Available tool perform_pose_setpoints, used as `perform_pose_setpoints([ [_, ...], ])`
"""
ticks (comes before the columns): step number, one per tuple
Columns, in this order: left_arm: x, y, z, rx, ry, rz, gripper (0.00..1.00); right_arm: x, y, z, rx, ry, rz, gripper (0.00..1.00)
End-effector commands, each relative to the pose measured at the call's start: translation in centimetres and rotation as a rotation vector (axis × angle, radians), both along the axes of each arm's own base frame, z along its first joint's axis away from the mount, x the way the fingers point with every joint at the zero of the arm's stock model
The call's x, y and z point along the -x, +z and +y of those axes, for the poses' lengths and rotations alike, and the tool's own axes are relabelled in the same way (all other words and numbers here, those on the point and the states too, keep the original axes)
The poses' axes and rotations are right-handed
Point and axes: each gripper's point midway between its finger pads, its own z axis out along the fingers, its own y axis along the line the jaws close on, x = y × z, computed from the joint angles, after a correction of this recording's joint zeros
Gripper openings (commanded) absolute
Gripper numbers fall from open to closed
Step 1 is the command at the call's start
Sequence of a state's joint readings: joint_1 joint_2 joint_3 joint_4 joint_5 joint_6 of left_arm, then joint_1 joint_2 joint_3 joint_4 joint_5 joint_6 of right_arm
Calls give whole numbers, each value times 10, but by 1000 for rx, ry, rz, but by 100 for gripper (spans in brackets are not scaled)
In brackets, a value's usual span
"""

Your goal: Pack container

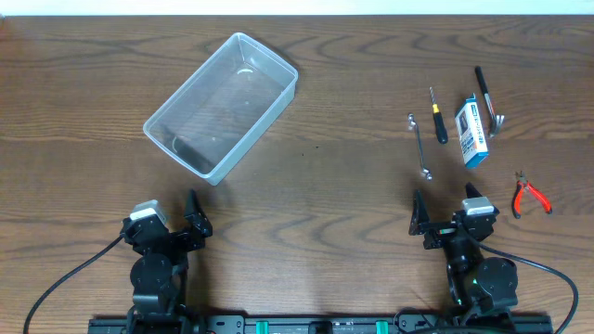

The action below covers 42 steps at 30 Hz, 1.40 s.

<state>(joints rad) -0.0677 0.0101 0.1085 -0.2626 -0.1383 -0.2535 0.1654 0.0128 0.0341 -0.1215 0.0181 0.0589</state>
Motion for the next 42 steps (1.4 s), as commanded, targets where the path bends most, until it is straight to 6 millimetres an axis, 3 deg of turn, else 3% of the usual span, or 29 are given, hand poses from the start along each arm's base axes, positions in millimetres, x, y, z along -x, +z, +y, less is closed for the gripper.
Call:
perform_pose_setpoints([
  [1,0,-12,1,-20,0,28,87,0,-1,-1,11,-4,-5,99],
  [17,-1,-14,-3,-14,-21,40,87,-1,0,-7,18,-38,-8,99],
  [22,-6,10,-5,-4,-28,-47,87,-1,10,-10,-41,-58,-35,99],
  [25,-8,37,-5,-2,-28,-91,87,-3,29,-22,-137,-132,-93,99],
  [29,-17,87,-5,-10,-25,-100,87,-5,73,-28,-125,-163,-191,99],
  [33,-52,156,-8,-76,-41,-71,87,-25,123,-24,3,-160,-171,99],
  [36,-93,215,-12,-157,-68,-41,87,-64,171,-8,72,-97,-141,99],
  [39,-130,263,-18,-196,-103,7,87,-122,223,17,91,-5,-73,99],
  [42,-156,290,-20,-197,-109,80,87,-177,259,37,97,67,26,99],
])
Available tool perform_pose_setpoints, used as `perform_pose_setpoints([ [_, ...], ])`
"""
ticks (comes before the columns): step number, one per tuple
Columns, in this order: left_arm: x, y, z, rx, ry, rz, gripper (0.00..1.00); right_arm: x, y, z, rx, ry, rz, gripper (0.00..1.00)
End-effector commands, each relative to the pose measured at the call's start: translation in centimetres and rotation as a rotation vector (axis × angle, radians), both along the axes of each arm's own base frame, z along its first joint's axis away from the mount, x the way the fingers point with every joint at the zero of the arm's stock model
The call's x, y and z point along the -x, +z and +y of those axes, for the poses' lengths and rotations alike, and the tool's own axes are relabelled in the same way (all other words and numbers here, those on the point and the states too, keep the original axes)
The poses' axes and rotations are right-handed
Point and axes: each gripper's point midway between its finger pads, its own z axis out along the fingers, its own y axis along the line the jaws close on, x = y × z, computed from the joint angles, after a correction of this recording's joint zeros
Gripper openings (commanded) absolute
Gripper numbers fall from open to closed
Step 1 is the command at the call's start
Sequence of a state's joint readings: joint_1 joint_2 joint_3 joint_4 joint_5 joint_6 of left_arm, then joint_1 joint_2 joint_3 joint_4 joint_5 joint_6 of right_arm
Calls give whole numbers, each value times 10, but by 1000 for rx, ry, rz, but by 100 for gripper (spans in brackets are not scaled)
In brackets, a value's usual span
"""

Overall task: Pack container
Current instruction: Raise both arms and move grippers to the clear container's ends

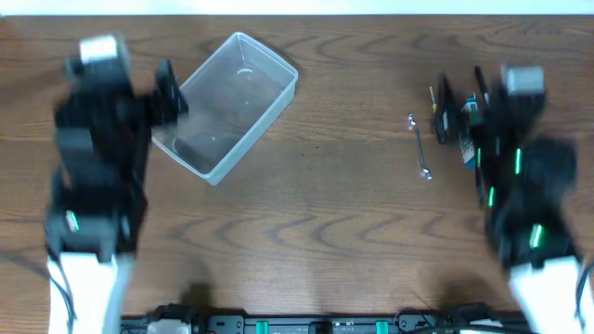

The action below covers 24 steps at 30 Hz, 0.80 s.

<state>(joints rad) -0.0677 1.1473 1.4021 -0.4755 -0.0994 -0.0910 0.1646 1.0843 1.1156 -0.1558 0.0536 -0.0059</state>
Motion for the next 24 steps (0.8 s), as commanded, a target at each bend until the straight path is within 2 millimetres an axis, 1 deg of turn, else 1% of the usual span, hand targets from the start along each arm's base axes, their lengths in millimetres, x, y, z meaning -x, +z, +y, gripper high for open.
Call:
perform_pose_setpoints([
  [1,-26,34,-4,-49,-30,29,88,-54,43,26,25,113,46,99],
  [2,-32,38,-5,-50,-30,53,87,-72,52,32,23,129,88,99],
  [4,-41,41,-5,-51,-31,82,87,-98,61,41,23,158,145,99],
  [5,-43,41,-6,-51,-31,87,87,-108,63,46,21,176,168,99],
  [6,-45,39,-6,-52,-31,95,87,-119,62,52,18,202,197,99],
  [8,-44,35,-6,-53,-31,110,87,-131,56,63,10,247,236,99],
  [9,-44,34,-6,-52,-32,113,87,-136,51,72,1,287,256,99],
  [11,-43,32,-6,-52,-32,122,87,-145,44,80,-9,323,267,99],
  [12,-41,29,-5,-54,-32,138,87,-150,35,81,-9,324,282,99],
  [15,-36,20,-5,-56,-33,179,87,-156,9,84,-25,332,356,99],
  [17,-33,13,-5,-58,-34,211,87,-153,-7,84,-31,329,419,99],
  [20,-29,-1,-4,-61,-34,266,87,-154,-17,85,-34,334,450,99],
  [24,-27,-35,-2,-15,7,388,87,-148,-26,90,-25,333,490,99],
])
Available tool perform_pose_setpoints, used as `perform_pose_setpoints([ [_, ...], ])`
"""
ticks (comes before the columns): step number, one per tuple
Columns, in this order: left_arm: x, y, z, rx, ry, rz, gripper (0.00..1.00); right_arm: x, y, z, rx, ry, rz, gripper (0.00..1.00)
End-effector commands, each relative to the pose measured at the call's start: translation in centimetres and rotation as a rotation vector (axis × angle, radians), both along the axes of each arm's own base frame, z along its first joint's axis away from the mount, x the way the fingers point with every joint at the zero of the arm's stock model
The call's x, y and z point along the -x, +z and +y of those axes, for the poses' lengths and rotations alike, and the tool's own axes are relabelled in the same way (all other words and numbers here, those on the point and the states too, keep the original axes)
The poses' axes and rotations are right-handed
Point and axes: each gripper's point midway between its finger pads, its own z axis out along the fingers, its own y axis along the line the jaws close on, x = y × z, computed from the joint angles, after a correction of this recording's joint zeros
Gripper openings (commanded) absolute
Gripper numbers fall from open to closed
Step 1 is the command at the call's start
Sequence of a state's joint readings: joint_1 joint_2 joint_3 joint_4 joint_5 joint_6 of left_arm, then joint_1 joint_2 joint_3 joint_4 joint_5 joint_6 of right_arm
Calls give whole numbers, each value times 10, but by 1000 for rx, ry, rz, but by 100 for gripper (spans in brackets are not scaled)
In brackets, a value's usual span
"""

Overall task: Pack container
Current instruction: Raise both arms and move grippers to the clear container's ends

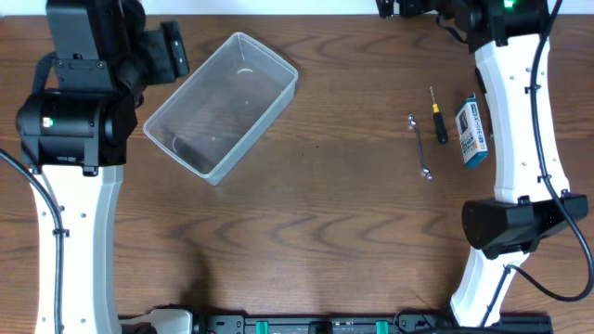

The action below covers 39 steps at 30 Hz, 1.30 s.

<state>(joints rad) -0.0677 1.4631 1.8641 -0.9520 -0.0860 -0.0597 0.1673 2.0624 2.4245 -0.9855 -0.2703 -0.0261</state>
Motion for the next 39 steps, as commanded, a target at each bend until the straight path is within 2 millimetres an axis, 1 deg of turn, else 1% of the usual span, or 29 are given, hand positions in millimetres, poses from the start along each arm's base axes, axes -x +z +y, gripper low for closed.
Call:
perform_pose_setpoints([
  [1,-1,-29,6,42,89,97,87,7,6,9,-2,12,2,99],
  [3,3,-52,13,94,204,178,87,10,-3,12,43,-13,28,99],
  [5,7,-74,15,148,284,256,87,13,-11,18,95,-22,41,99],
  [8,12,-105,15,213,398,365,87,18,-24,44,147,34,47,99],
  [11,15,-128,10,242,428,458,87,19,-40,69,188,79,59,99],
  [12,16,-135,7,249,422,490,87,19,-48,77,197,91,69,96],
  [15,16,-153,1,261,412,562,85,20,-74,101,211,137,111,80],
  [16,16,-157,0,260,410,579,84,20,-82,107,216,148,124,77],
  [19,14,-168,-2,246,392,620,79,22,-110,126,237,183,168,77],
  [20,13,-172,-3,242,381,632,76,23,-120,133,245,195,183,77],
  [22,11,-178,-3,238,362,653,67,23,-137,143,258,217,203,74],
  [23,11,-180,-5,240,347,664,65,23,-144,148,262,224,210,74],
  [25,10,-184,-8,250,307,682,56,24,-159,159,271,242,224,70],
  [26,9,-186,-9,255,290,690,54,24,-165,163,274,249,229,68],
  [28,8,-188,-7,250,274,699,50,25,-174,170,284,272,233,68],
  [30,6,-192,-3,236,257,707,43,27,-180,178,293,309,229,68],
  [32,5,-194,-1,234,249,713,40,27,-183,184,297,325,219,68],
  [35,0,-199,-6,267,193,723,40,26,-185,190,301,344,203,69],
  [39,-8,-209,-11,309,158,724,39,24,-191,192,317,362,192,69],
])
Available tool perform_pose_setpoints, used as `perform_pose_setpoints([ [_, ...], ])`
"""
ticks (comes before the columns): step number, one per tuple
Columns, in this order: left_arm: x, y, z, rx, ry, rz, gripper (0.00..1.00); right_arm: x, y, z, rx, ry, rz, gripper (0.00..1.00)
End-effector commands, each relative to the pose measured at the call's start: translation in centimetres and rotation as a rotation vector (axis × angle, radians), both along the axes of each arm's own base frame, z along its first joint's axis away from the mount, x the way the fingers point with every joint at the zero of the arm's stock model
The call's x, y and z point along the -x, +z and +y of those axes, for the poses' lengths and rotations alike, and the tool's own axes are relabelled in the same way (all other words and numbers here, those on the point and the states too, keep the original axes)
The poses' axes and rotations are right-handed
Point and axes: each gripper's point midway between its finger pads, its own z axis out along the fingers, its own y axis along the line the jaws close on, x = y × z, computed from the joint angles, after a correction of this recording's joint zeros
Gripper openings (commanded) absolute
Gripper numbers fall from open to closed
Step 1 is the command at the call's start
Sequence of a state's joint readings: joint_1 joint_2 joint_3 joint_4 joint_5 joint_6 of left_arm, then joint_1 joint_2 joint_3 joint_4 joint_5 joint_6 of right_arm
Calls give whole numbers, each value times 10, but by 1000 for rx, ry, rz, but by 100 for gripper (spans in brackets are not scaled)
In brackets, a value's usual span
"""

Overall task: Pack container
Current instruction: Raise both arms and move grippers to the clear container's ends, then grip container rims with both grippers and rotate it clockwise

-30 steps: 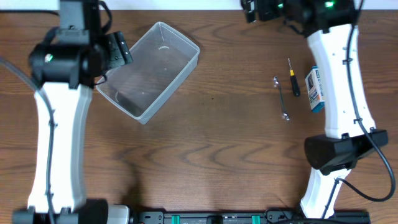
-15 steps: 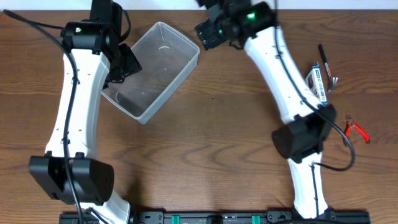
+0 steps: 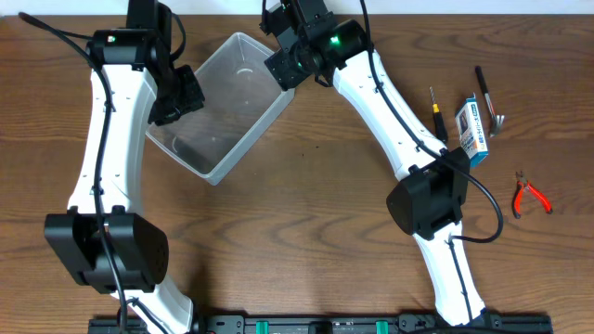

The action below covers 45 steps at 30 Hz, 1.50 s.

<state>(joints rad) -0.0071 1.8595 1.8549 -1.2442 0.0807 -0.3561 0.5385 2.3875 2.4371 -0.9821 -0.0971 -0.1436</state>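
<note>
A clear, empty plastic container (image 3: 243,139) lies at an angle at the back left of the table. My left gripper (image 3: 178,95) hangs at the container's left rim. My right gripper (image 3: 281,63) is over its far right corner, with the arm stretched across the table. From overhead neither gripper's finger gap shows. On the right lie a small screwdriver (image 3: 435,111), a blue and white box (image 3: 472,130), a black-handled tool (image 3: 486,97) and red-handled pliers (image 3: 530,197). Nothing is seen held in either gripper.
The right arm's white forearm (image 3: 394,111) crosses the table's middle and covers the spot left of the screwdriver. The left arm (image 3: 107,158) stands along the container's left side. Both bases sit at the front edge.
The right gripper has moved from the table's far edge, right of centre, left to the container's far right corner. The left gripper has dropped closer to the container's left rim. The wrench is now hidden.
Both arms sat folded at the front edge, with the container empty and the tools on the right. Then both were raised and blurred. Then the left stood beside the container and the right reached the far edge. Now both grippers flank the container.
</note>
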Motion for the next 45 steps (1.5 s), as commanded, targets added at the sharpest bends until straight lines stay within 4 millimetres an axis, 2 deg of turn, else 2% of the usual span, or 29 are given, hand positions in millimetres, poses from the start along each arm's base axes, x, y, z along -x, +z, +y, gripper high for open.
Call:
perform_pose_setpoints([
  [1,-2,-17,-6,50,-47,27,39,-2,-13,6,22,42,-4,70],
  [7,3,-41,-3,73,62,72,39,-9,-24,0,39,37,-1,78],
  [11,8,-52,2,94,130,100,39,-17,-30,-8,68,6,-17,80],
  [14,9,-53,3,98,123,106,39,-20,-37,-12,76,-1,-8,80],
  [19,8,-51,-11,173,60,101,39,-25,-56,-18,89,-14,18,80],
  [22,9,-51,-12,178,59,101,39,-25,-69,-20,101,-15,40,73],
  [30,9,-51,-12,178,59,101,39,-23,-92,-18,114,-13,75,77],
  [33,8,-51,-12,178,59,101,39,-23,-93,-18,116,-13,77,68],
  [38,9,-51,-12,179,59,104,38,-24,-93,-20,108,-30,83,34],
  [44,12,-44,-21,230,49,101,33,-24,-81,-20,93,-49,74,29],
  [45,13,-42,-21,231,49,97,29,-25,-78,-21,92,-51,69,28],
])
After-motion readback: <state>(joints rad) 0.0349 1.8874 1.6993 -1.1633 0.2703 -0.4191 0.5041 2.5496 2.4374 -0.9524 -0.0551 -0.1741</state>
